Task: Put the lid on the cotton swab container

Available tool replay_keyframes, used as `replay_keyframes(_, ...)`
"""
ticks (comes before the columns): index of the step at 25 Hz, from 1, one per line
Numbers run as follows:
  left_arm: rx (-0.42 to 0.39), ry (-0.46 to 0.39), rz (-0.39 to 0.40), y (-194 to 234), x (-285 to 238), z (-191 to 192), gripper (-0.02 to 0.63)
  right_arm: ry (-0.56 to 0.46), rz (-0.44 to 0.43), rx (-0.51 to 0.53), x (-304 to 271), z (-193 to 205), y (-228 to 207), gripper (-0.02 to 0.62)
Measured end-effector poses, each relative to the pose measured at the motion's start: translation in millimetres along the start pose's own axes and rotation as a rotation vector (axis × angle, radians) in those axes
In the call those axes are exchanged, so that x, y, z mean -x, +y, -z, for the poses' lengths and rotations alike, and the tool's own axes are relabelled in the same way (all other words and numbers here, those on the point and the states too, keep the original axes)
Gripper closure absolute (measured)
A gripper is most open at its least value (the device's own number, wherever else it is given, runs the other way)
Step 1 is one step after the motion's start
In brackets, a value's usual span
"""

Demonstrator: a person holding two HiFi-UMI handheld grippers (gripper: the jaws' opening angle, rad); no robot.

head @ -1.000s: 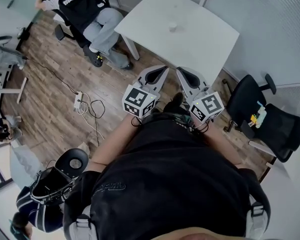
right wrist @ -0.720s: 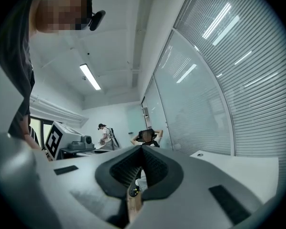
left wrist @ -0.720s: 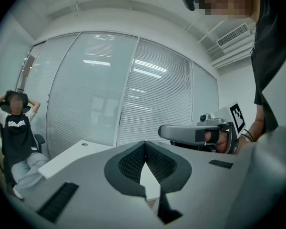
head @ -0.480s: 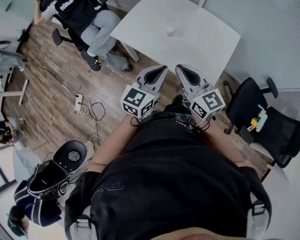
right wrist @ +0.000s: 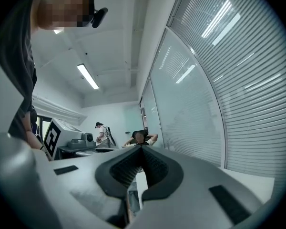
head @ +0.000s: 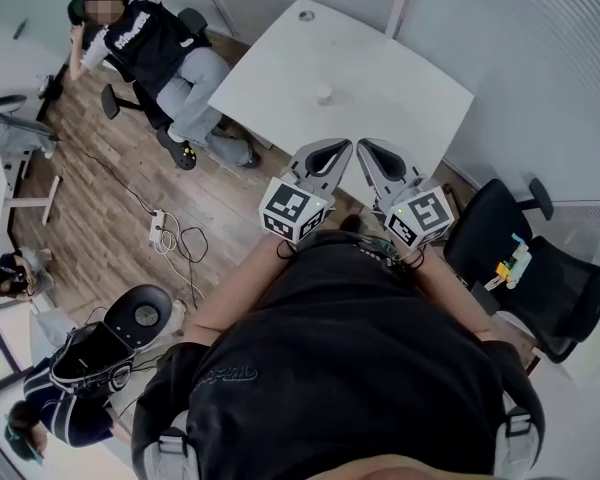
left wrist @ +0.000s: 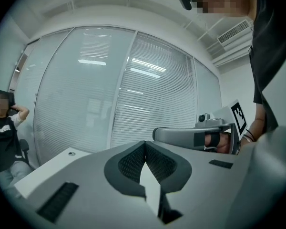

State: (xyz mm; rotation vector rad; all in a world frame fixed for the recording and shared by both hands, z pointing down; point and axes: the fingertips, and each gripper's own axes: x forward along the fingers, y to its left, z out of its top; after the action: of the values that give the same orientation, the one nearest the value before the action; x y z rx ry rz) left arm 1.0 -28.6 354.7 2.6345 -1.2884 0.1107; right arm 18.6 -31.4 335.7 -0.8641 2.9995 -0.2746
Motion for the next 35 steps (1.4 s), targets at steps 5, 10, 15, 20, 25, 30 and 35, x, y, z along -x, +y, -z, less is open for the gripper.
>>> replay_keyframes(5,0.019,0.038,0.005,9.4,-24.5,8.8,0.591,0.015,0.003,-0.033,4.1,10.8,-22.7,0.572)
replay_keyframes(10,0.008,0.060,0.039,19.4,-48.7,11.0,0.589,0.024,0.020,-0.042,-11.9,11.8,-42.5,0.572)
replay_keyframes(15,0.014,0.062,0.088,33.0,-61.6,7.5,0.591,0.041,0.046,-0.079,-26.1,19.0,-63.3,0.572)
replay_keyframes(20,0.023,0.074,0.086,61.1,-66.8,7.9,0.589,0.044,0.069,-0.076,-48.3,16.7,-74.5,0.572)
replay_keyframes(25,0.022,0.099,0.080,90.9,-70.6,13.3,0.589,0.053,0.101,-0.089,-65.9,21.7,-91.2,0.572)
replay_keyframes(30,0.013,0.113,0.104,119.1,-69.0,19.3,0.589,0.076,0.141,-0.112,-87.2,30.3,-101.2,0.572)
replay_keyframes(35,-0.003,0.128,0.134,149.9,-70.2,28.3,0.588,0.094,0.184,-0.131,-109.9,39.6,-112.9,0.572)
